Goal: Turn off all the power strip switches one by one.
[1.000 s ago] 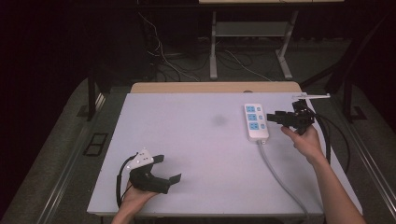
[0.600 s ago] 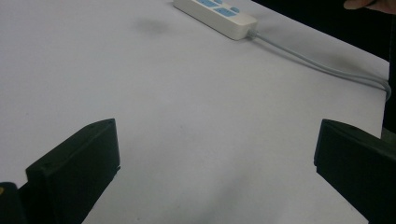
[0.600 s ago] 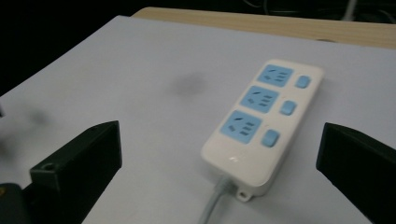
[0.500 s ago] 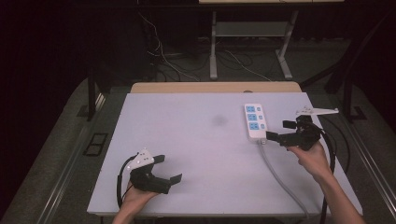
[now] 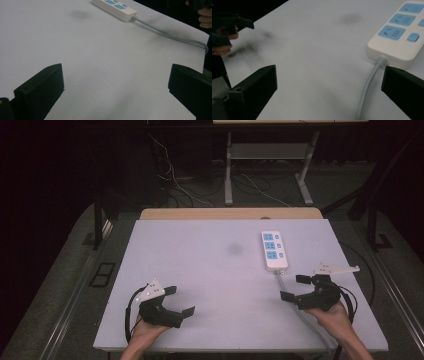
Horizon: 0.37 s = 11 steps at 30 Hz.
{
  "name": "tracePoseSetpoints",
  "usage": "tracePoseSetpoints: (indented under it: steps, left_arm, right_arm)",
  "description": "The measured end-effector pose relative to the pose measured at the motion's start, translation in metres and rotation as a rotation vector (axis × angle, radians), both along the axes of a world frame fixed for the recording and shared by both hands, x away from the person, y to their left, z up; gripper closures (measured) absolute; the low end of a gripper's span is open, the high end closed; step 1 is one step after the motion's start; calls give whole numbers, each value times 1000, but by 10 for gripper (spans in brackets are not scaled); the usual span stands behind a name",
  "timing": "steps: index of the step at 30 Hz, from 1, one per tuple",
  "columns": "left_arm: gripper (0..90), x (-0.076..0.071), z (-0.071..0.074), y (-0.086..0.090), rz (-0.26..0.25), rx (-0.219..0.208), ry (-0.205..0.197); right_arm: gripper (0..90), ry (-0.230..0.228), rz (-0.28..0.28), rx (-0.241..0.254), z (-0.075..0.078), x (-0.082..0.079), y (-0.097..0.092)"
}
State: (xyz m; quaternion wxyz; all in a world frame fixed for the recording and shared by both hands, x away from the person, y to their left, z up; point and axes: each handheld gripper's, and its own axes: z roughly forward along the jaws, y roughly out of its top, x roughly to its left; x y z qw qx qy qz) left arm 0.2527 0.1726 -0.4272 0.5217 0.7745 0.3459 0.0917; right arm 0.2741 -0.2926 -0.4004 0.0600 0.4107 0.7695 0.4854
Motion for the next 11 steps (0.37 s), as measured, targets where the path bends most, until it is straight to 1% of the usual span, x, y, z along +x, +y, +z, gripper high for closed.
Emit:
tracePoseSetpoints:
  steps: [4,6,9,11]
  left_arm:
    - [0,0,0,0,-3,1,-2]
    - [0,0,0,-1,-4,2,-2]
    - [0,0,0,-1,-3,3,-2]
    - [0,1,0,-1,-3,4,-1]
  right_arm:
    - [2,4,-5,9,-10,-16,-1]
    - [2,8,-4,5,-14,-23,-2]
    - [2,8,-5,3,-17,-30,-2]
    - [2,4,-4,0,-18,-31,-2]
